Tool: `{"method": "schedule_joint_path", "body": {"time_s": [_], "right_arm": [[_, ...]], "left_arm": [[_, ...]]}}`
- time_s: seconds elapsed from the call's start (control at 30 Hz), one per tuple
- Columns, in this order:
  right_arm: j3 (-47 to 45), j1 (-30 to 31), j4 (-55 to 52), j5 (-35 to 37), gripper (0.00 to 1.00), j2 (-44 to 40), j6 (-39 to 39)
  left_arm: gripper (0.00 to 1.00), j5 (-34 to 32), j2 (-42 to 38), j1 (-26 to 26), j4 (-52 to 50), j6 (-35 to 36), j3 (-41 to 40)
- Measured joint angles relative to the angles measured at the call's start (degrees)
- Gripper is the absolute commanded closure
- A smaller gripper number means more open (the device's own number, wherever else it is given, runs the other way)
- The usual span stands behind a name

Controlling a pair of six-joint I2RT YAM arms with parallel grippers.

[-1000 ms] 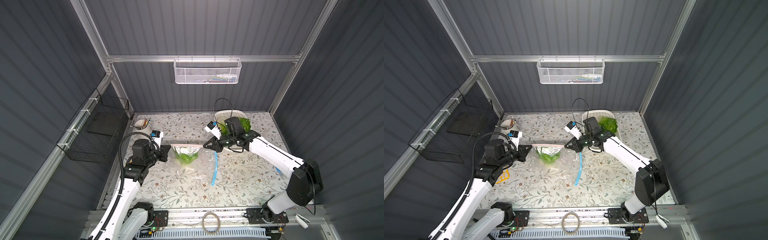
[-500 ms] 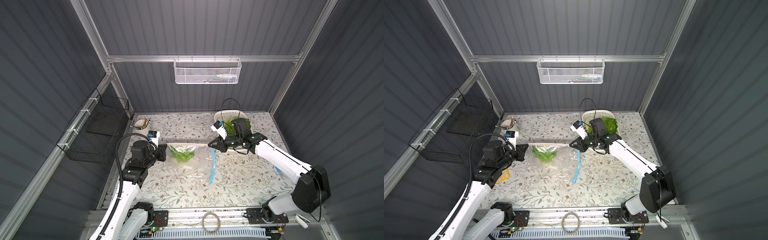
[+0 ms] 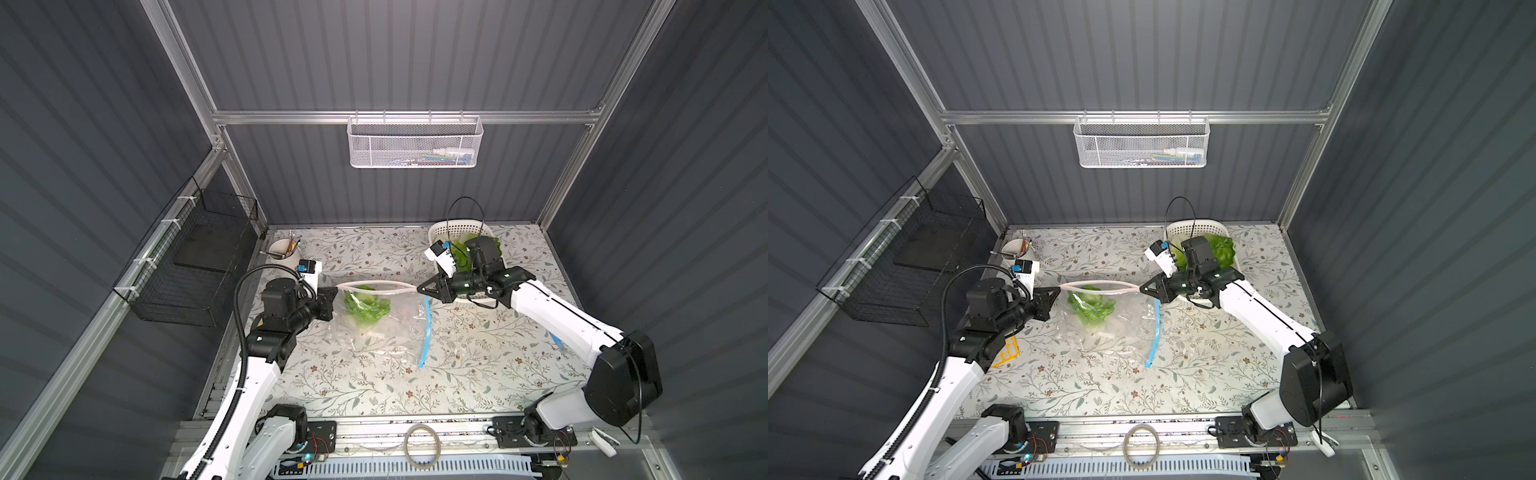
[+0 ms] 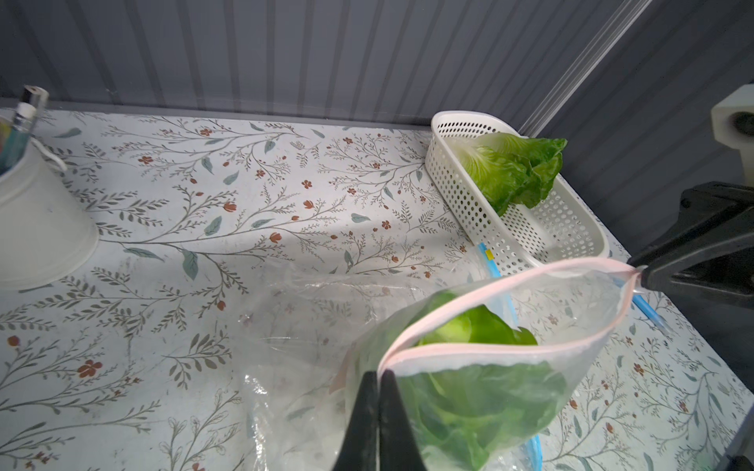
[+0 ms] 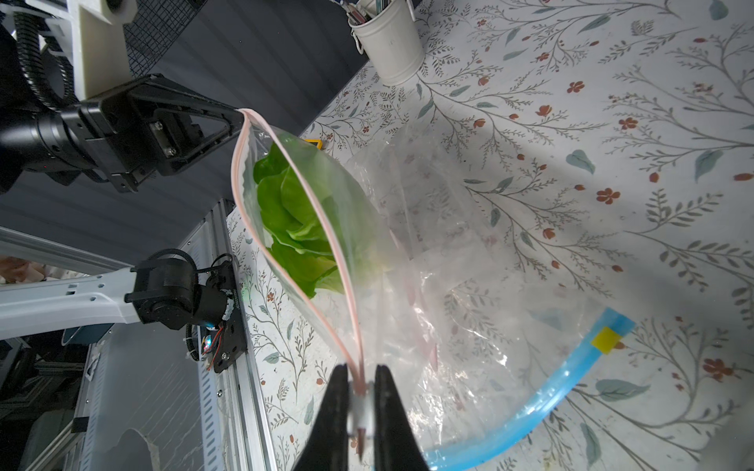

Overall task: Open the zip-top bag and take out the chinese cabbages
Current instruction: Unzip the zipper on the zipper food storage bag.

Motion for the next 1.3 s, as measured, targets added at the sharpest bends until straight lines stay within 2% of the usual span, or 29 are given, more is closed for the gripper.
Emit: {"method": "schedule_joint_path", "body": {"time_s": [0.2,0.3,0.43,0.77,0.93,1.17,1.3], "right_arm": [[0.17,4.28,-0.15,-0.22,1.0,0.07,0.63],[0.59,5.51,-0.17,-0.46,0.96,0.57,0.87],[1.01,5.64,-0.61,0.0,0.76,2.14,1.36],[6.27,5.62,-7.37,5.42,0.42,3.76,-0.52],[9.51,5.62,-9.68,9.2,0.43,3.69,-1.75],[10.03,5.9,-9.6,9.05,0.68,2.62,-0.96],[9.99,7.15,-9.57,8.09,0.7,2.54,-0.68]], "left_arm": [[1.0,5.92,1.68,0.04,0.42,-0.07,0.0],[1.0,8.85,2.6,0.04,1.14,-0.24,0.0],[1.0,11.34,3.96,0.04,1.64,-0.68,0.0],[1.0,14.01,5.7,0.04,2.6,-1.07,0.0],[1.0,14.75,5.7,0.04,2.73,-1.07,0.0],[1.0,15.02,5.7,0.02,2.73,-1.07,0.0],[1.0,15.41,5.7,0.04,2.75,-1.09,0.0]]}}
